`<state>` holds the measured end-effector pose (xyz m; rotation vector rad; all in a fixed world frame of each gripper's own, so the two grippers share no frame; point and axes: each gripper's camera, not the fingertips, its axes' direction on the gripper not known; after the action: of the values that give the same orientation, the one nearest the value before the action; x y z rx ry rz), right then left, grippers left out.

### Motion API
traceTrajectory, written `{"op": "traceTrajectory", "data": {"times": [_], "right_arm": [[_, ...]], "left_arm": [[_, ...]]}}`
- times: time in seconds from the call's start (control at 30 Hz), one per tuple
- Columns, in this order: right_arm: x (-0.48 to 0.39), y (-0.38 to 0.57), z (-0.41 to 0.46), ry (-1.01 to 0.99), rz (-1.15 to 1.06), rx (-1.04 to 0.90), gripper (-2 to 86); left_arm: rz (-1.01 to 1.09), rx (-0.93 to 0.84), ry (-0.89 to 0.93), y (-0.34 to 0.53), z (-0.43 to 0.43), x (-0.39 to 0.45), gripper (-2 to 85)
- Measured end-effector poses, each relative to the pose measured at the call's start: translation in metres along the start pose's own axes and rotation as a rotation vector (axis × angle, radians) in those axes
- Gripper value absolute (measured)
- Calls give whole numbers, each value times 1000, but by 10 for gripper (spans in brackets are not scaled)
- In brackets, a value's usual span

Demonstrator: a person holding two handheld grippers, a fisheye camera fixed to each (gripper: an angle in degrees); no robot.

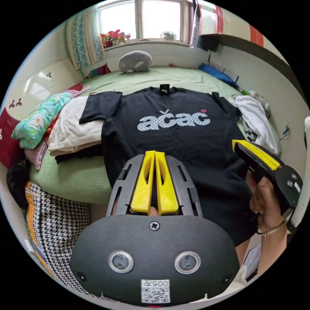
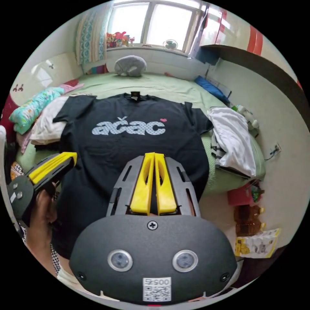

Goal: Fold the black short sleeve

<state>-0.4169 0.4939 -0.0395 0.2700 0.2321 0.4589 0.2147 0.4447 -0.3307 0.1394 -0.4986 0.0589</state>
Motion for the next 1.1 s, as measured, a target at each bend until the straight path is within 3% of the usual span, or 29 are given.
{"op": "traceTrajectory", "data": {"times": [0.83,1.1], "right_arm": [[-16,21,-17,-6,-66,-23,-11],[-22,22,-24,-3,-71,-6,-11]], "left_arm": [[-14,-60,42,-22,-12,-2,-7],[-36,35,64,-21,-32,-14,-7]]}}
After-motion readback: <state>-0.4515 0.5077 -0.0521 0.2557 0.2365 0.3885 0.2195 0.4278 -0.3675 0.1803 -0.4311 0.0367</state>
